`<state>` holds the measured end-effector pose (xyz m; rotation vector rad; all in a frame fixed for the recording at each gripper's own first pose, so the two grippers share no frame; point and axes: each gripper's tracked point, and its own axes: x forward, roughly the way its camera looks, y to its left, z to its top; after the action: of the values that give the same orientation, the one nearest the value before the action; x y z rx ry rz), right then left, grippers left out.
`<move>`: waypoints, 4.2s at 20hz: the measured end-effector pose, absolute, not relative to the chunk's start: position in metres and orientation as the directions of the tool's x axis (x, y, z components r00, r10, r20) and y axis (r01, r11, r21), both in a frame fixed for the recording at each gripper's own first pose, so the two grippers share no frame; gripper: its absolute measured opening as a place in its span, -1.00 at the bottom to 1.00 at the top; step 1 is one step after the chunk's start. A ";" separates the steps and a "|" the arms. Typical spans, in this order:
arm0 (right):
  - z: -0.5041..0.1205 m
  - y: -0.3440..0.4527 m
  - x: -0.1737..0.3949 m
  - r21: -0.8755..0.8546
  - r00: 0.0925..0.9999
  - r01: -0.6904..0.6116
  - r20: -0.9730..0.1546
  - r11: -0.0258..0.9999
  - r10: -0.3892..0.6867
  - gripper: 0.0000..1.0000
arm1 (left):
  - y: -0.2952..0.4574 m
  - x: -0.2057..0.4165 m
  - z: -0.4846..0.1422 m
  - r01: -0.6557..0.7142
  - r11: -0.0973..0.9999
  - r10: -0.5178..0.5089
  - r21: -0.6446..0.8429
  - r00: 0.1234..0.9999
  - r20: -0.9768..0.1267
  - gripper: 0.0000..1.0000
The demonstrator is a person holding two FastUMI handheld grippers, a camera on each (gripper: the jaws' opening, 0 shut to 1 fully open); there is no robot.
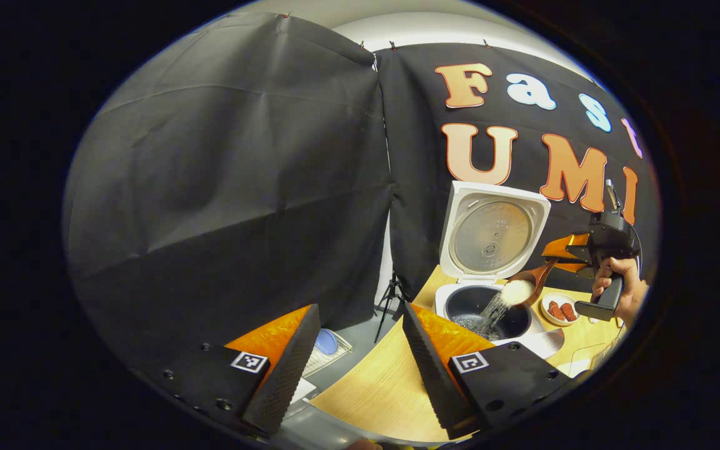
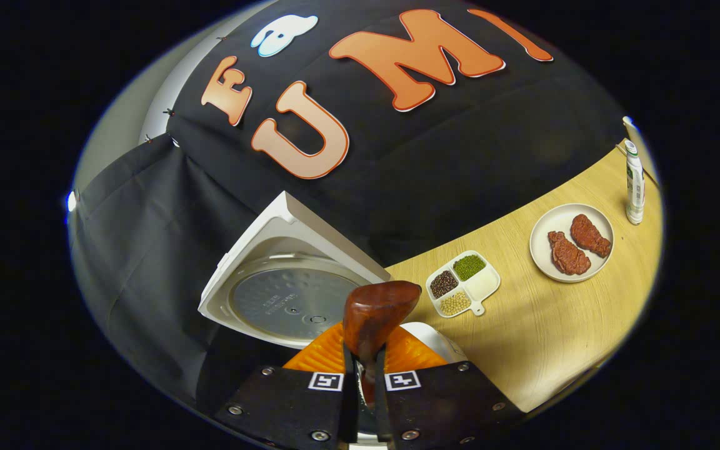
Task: Close the left gripper, press the button to open the rice cooker; take a wooden spoon from the chopstick holder with the right hand, scoop a spoonful of rice and pour it into the rice cooker, then put the wooden spoon back into the chopstick holder.
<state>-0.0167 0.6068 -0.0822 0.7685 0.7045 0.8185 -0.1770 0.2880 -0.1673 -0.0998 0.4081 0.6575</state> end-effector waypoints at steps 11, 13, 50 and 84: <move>-0.041 0.608 -0.013 0.699 0.525 -0.528 -0.178 0.483 0.832 -0.80 | 0.276 -0.175 -0.167 -0.605 0.795 0.566 0.040 0.717 -0.406 0.83; -0.034 0.610 -0.012 0.681 0.527 -0.550 -0.166 0.483 0.833 -0.80 | 0.277 -0.174 -0.166 -0.605 0.795 0.568 0.044 0.717 -0.404 0.84; 0.042 0.592 -0.076 0.123 0.470 -0.879 0.059 0.460 0.881 -0.80 | 0.257 -0.164 -0.167 -0.575 0.812 0.567 0.103 0.732 -0.378 0.84; -0.213 0.126 0.040 0.456 0.819 -0.290 -0.336 0.841 0.465 -0.80 | 0.060 -0.049 -0.165 -0.350 0.925 0.380 0.150 0.820 -0.427 0.84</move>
<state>0.0402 0.1261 -0.2134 0.4011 0.4552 0.4138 -0.0488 0.0600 -0.1649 0.0657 0.4686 0.3891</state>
